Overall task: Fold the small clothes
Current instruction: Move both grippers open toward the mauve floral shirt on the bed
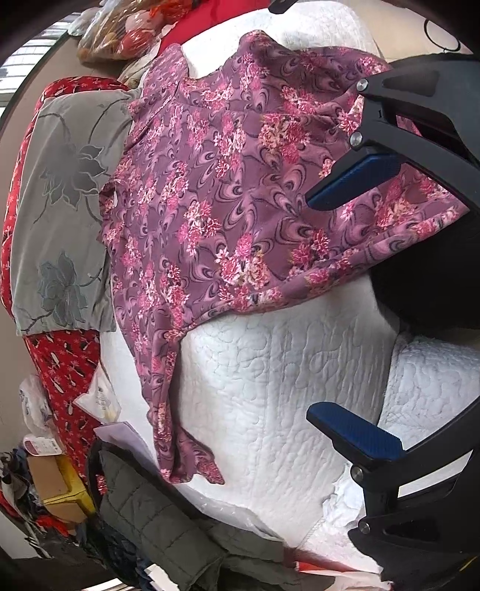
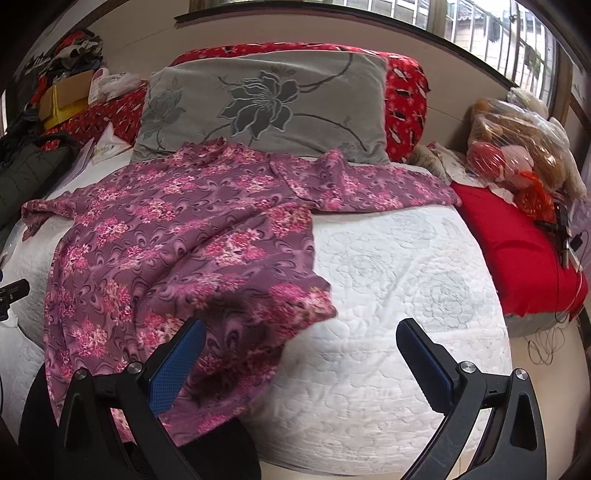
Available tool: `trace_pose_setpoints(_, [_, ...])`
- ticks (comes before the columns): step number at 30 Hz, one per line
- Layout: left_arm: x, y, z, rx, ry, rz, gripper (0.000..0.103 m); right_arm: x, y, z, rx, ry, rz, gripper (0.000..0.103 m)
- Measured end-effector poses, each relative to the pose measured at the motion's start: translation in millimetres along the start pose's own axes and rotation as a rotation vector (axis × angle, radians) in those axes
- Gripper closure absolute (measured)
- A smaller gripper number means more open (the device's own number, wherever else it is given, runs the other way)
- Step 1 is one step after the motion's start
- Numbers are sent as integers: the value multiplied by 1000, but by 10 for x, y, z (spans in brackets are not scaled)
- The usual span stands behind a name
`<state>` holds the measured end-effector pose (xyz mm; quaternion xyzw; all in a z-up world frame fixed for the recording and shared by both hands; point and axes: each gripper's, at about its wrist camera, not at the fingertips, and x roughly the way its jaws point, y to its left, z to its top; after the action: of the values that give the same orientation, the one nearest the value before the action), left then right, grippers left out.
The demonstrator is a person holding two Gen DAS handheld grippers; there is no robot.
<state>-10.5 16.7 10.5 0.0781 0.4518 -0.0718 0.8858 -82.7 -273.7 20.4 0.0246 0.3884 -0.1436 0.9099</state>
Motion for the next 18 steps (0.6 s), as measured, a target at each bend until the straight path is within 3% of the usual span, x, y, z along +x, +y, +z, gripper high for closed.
trace_pose_setpoints(8, [-64, -128, 5, 16, 8, -16, 0, -40, -304, -122, 90, -5, 7, 0])
trace_pose_setpoints(18, [-109, -293, 18, 58, 6, -33, 0, -66, -403, -175, 106, -13, 10, 1])
